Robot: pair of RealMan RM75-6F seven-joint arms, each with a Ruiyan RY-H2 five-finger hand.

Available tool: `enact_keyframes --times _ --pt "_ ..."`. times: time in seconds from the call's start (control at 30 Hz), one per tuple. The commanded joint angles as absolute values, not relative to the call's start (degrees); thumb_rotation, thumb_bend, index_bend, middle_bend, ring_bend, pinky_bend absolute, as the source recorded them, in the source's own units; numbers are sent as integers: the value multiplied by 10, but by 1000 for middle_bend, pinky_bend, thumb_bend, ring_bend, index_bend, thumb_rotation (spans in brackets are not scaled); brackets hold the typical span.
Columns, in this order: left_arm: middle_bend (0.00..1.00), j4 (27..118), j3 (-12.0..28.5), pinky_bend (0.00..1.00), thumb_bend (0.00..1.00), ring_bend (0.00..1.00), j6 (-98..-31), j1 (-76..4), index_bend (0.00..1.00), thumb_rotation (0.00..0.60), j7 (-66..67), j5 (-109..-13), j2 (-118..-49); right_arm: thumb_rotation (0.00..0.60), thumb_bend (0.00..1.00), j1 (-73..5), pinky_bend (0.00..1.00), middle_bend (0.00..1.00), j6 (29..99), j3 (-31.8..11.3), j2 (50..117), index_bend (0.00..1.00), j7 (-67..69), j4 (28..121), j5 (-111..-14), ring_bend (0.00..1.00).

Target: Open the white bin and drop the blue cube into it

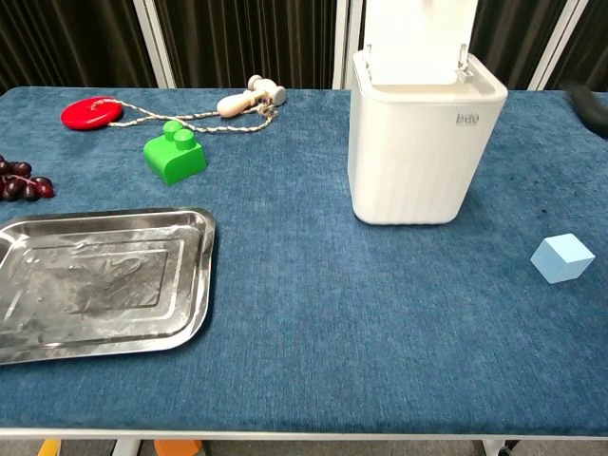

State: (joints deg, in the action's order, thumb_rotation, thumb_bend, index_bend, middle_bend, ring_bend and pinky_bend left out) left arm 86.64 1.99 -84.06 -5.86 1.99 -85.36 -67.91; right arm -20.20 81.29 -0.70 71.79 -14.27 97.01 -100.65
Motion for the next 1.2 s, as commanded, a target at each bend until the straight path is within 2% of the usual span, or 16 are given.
enact_keyframes --times 0.03,0.13,0.27,0.37,0.5,0.73,0.9,0.97,1.13,1.2 --pt "138 866 19 114 42 73 -838 -60 149 600 20 -854 -679 600 378 -162 0 62 813 35 677 0 -119 965 -984 0" --pt "138 866 18 114 42 73 -834 -61 149 600 19 -856 -680 600 339 -155 0 79 765 60 641 0 -108 973 -947 0" --pt "138 864 19 114 41 73 -834 -62 149 600 21 -853 -684 600 319 -163 0 99 711 66 624 0 -128 975 -914 0" --pt "138 861 20 114 41 72 -833 -61 149 600 24 -848 -687 600 344 -173 4 140 673 60 638 0 -144 956 -885 0" --pt "138 859 21 114 42 73 -833 -59 149 600 19 -844 -687 600 344 -187 34 146 626 52 669 0 -162 932 -853 0" --pt "138 855 23 115 42 73 -834 -58 150 600 18 -841 -688 600 329 -204 122 159 594 40 721 0 -174 898 -839 31" --pt "138 850 23 115 42 73 -834 -57 151 600 13 -839 -690 600 328 -214 217 178 583 33 751 4 -179 876 -835 90" --pt "138 849 23 115 41 73 -835 -56 151 600 11 -839 -690 600 329 -214 281 201 585 33 759 44 -180 871 -839 136" --pt "138 847 23 115 41 73 -835 -56 151 600 6 -840 -689 600 339 -215 518 400 593 34 777 346 -184 856 -850 344" --pt "138 846 22 115 42 73 -834 -56 151 600 5 -841 -690 600 340 -213 575 460 605 33 785 432 -182 849 -859 407"
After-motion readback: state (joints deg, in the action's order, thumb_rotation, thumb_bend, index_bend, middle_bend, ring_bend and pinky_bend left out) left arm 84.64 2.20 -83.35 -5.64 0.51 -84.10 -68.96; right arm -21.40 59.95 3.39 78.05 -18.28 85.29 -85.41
